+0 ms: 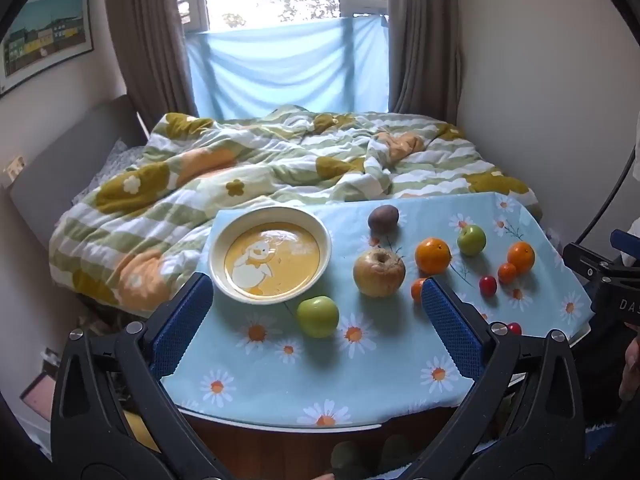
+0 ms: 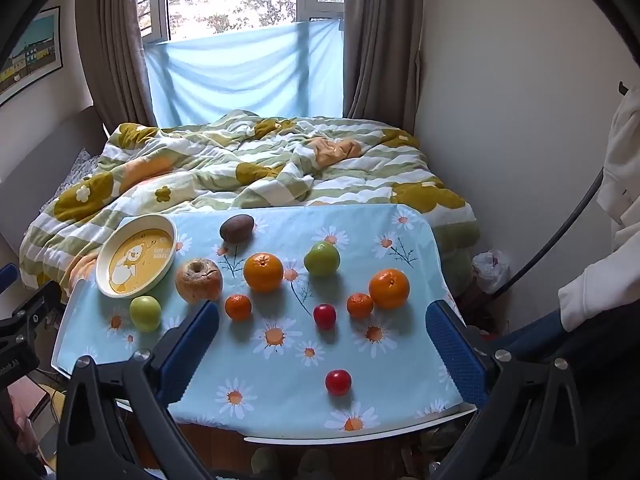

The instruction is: Organize fruits

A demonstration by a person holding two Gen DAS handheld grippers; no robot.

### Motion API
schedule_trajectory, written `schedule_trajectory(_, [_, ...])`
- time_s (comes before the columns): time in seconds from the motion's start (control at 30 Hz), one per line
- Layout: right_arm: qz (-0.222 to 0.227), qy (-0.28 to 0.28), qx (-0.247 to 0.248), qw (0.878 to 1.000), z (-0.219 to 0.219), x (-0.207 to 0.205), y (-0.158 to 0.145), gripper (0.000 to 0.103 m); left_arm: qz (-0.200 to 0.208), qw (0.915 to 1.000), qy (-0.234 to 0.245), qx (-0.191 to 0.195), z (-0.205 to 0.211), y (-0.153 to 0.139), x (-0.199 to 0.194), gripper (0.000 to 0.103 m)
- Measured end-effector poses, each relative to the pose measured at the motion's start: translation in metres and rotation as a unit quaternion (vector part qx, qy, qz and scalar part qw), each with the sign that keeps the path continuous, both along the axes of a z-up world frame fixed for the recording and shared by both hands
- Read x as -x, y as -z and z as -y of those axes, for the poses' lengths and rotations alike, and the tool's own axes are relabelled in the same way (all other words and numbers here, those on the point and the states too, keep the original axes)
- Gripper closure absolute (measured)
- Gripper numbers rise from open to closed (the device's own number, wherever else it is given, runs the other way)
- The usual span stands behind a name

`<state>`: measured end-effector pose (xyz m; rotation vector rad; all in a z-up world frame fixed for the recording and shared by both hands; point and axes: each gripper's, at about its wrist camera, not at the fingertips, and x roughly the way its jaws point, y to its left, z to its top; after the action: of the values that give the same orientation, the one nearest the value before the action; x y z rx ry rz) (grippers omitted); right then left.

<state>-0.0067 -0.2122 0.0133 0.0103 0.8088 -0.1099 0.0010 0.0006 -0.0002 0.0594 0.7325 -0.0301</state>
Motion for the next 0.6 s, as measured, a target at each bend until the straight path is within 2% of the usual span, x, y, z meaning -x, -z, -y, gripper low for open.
schedule_trajectory(0.1, [0.001, 0.001, 0.0, 1.0, -0.0013, 0.0003, -0.0004, 0.0, 0.004, 0.9999, 0.0, 0.016, -0.0064, -0.004, -0.0024, 0.0])
schedule_trajectory(0.2, [0.0, -0.001, -0.001, 1.0, -0.0022, 0.0005, -0.0007, 0.0, 0.006, 1.0, -0.001, 0.002, -0.0022, -0.0018, -0.0032, 0.0])
schedule_trajectory(0.6, [-0.003, -0.006, -0.002, 1.0, -0.0043, 0.003, -0.0038, 0.0, 0.011, 0.9999, -0.002, -0.001, -0.0017, -0.0017, 0.002, 0.0])
